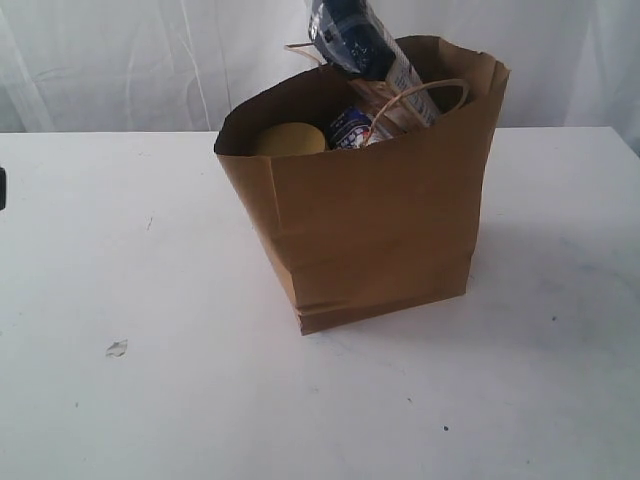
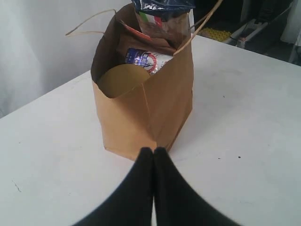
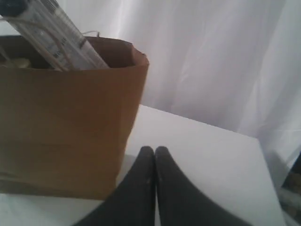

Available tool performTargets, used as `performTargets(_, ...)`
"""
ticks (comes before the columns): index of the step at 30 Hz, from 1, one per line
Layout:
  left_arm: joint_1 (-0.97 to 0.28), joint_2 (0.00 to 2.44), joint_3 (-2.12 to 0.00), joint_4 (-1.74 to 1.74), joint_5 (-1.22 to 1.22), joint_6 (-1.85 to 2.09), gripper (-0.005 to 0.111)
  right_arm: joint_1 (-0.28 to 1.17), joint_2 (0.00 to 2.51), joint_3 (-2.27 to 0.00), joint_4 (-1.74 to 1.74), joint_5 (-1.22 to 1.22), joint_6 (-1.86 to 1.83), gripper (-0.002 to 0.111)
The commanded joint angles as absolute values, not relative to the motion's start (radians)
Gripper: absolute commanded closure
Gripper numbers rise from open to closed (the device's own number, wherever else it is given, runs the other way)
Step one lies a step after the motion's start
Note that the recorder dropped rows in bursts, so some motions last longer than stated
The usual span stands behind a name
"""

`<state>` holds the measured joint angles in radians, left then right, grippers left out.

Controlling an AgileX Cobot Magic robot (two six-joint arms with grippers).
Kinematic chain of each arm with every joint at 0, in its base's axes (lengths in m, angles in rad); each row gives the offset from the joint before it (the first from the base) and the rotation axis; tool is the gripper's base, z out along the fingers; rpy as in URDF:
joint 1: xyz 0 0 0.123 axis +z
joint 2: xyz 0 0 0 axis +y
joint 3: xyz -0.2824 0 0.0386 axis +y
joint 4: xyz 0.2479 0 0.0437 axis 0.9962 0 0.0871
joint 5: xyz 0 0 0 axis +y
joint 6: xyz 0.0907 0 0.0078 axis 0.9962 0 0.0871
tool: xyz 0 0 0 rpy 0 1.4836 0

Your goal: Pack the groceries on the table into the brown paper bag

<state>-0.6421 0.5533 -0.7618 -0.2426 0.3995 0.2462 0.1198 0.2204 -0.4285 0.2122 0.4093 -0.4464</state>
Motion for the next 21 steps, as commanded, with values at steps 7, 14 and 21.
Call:
performTargets(7,-0.640,0.546,-0.759,-0.255,0.390,0.239,0.107,0.118,0.106,-0.172,0.161,-0.065,-0.407,0.108)
performTargets(14,-0.640,0.546,-0.759,-0.255,0.390,0.241,0.107,0.118,0.102,-0.047,0.036,-0.071,-0.052,0.108)
performTargets(21,-0.640,0.546,-0.759,-0.255,0.390,0.241,0.107,0.118,0.099,0.000,0.031,-0.053,-0.039,0.108)
